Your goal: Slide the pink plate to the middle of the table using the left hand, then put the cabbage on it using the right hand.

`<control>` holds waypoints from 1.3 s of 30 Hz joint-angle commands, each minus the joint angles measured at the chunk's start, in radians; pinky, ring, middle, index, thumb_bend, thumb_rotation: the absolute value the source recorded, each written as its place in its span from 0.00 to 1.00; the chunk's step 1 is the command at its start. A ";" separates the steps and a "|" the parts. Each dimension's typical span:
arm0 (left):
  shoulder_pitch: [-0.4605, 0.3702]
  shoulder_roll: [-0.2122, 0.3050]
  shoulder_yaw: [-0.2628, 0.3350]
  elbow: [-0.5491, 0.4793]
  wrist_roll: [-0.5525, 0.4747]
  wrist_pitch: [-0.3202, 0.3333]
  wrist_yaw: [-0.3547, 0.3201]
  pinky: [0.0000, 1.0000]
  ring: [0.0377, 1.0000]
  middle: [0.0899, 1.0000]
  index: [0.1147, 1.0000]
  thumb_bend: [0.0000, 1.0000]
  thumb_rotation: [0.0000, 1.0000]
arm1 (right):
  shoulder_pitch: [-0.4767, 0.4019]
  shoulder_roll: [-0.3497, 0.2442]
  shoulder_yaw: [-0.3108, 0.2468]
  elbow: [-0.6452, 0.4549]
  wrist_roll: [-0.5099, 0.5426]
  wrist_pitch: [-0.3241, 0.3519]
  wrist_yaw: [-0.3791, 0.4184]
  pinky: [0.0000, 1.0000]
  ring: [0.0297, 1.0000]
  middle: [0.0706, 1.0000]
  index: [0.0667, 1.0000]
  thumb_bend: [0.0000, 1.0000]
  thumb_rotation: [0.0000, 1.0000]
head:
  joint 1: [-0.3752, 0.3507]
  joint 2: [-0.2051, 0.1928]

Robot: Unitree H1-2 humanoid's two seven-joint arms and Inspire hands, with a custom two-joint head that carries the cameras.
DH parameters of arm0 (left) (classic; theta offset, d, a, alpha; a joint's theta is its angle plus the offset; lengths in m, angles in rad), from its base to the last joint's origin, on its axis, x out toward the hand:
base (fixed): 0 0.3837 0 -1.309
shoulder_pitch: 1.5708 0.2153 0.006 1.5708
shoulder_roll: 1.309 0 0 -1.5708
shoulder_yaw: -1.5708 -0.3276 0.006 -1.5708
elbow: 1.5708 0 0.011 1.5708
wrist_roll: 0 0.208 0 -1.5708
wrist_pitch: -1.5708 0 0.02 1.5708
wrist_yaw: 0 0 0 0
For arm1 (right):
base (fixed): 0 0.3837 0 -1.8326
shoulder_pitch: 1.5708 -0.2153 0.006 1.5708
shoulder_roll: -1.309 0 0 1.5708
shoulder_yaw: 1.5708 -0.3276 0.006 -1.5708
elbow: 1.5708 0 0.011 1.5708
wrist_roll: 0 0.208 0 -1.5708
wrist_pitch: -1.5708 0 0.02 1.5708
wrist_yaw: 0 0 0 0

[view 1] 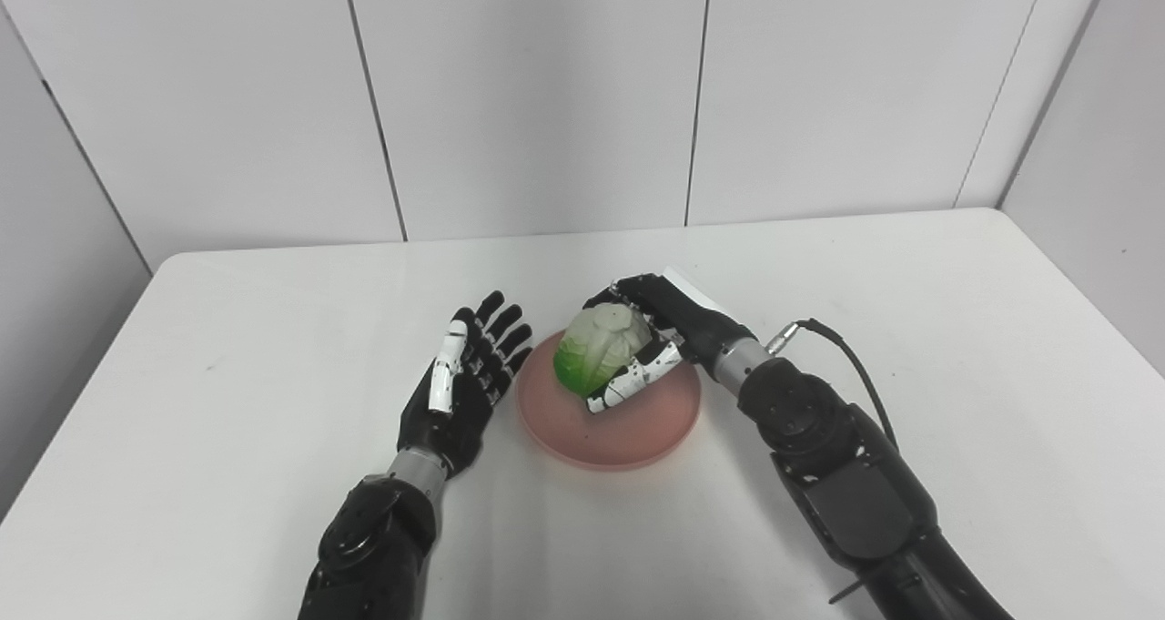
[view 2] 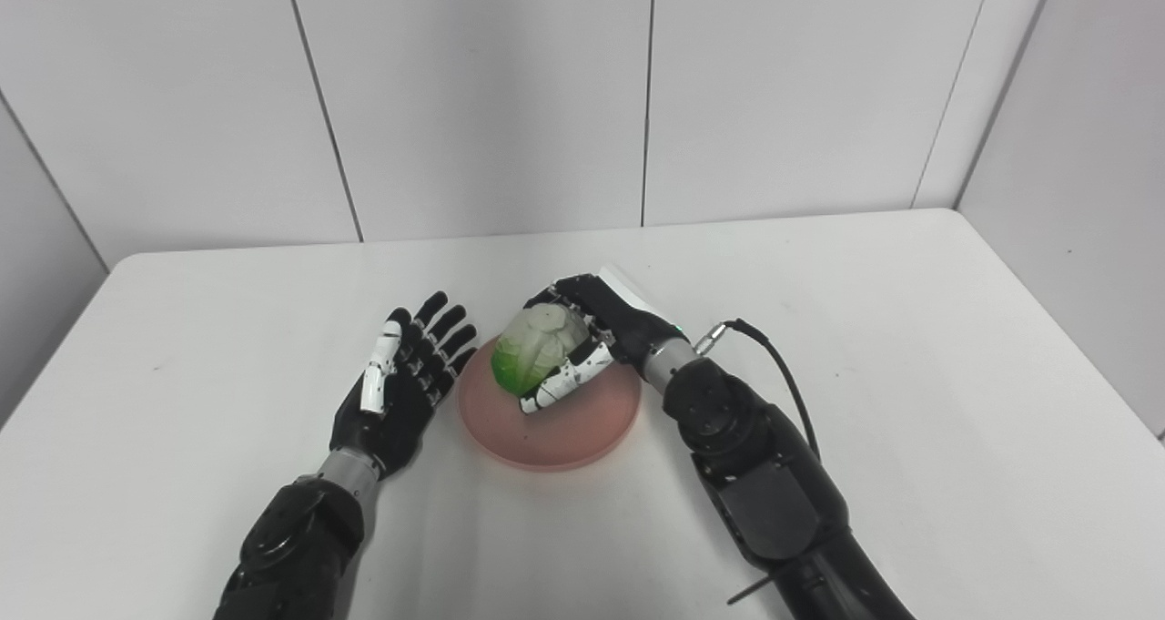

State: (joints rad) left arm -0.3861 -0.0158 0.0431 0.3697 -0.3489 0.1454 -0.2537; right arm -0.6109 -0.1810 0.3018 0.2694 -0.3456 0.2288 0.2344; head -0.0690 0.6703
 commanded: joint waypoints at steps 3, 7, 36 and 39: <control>0.038 0.003 -0.010 0.048 0.024 0.091 0.027 0.92 0.94 0.95 0.94 0.39 1.00 | -0.067 0.010 0.010 0.009 -0.033 -0.072 -0.033 0.33 0.38 0.40 0.49 0.52 0.00 | -0.004 0.006; 0.036 0.003 -0.009 0.048 0.022 0.093 0.027 0.92 0.94 0.95 0.94 0.39 1.00 | -0.067 0.007 0.019 0.028 -0.057 -0.081 -0.041 0.33 0.37 0.39 0.50 0.52 0.00 | -0.009 0.013; 0.038 0.007 -0.007 0.051 0.016 0.086 0.016 0.90 0.92 0.93 0.91 0.40 1.00 | -0.044 -0.062 0.138 -0.068 -0.223 -0.025 0.149 1.00 1.00 1.00 1.00 1.00 0.68 | -0.020 0.000; 0.038 0.004 0.000 0.054 0.008 0.090 0.018 0.91 0.92 0.93 0.91 0.40 1.00 | -0.032 -0.060 0.126 -0.081 -0.221 -0.034 0.134 1.00 1.00 1.00 1.00 1.00 0.72 | -0.023 -0.004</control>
State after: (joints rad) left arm -0.3868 -0.0140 0.0441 0.3635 -0.3518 0.1632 -0.2509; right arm -0.6155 -0.2417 0.4449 0.2220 -0.5654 0.1888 0.3794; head -0.0920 0.6673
